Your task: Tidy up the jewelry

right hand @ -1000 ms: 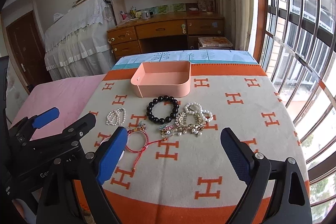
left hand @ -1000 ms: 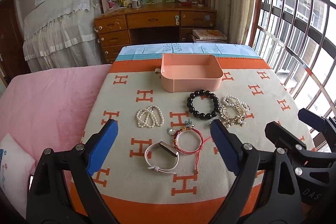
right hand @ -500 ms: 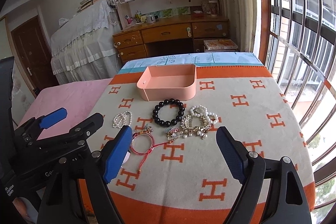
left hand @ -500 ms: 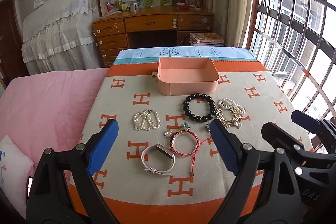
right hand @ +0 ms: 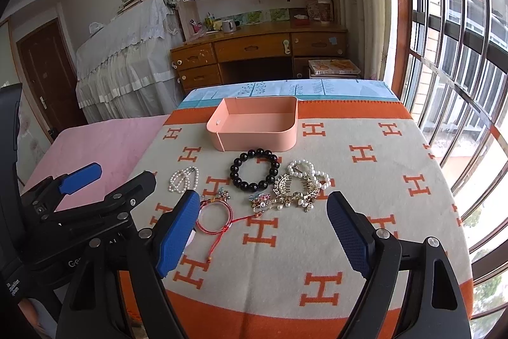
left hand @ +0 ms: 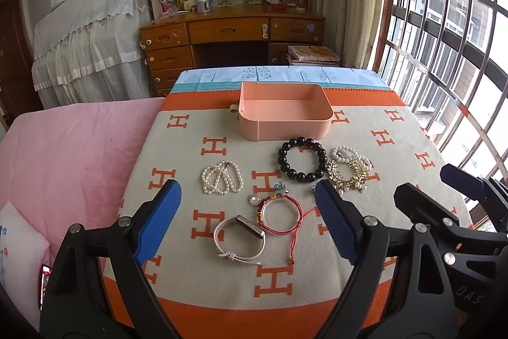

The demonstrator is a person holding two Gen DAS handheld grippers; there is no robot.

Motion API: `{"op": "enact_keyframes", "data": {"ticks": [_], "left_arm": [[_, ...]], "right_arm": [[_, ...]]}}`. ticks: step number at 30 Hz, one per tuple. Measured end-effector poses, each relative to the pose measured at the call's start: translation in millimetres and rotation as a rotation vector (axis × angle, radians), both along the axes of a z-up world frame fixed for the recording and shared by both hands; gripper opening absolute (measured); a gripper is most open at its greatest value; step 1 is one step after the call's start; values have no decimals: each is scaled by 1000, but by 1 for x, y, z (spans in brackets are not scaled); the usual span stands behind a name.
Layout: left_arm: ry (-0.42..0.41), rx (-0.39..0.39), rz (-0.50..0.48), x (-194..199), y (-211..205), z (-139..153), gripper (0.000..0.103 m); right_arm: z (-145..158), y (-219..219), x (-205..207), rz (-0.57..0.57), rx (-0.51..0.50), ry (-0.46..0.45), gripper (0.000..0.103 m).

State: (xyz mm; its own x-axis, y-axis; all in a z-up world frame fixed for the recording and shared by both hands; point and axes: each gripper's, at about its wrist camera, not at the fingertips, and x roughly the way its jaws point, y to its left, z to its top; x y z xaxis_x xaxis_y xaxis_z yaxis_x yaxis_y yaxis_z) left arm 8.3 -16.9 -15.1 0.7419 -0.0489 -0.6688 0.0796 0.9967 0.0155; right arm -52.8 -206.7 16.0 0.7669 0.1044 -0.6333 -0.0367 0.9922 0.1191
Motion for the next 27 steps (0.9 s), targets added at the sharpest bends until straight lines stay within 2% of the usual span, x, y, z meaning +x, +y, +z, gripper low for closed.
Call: {"op": "enact_keyframes", "data": {"ticks": [27], "left_arm": [[24, 5, -2, 3, 1, -10, 84]], "right_arm": [[-5, 1, 7, 3, -9, 16, 84]]}}
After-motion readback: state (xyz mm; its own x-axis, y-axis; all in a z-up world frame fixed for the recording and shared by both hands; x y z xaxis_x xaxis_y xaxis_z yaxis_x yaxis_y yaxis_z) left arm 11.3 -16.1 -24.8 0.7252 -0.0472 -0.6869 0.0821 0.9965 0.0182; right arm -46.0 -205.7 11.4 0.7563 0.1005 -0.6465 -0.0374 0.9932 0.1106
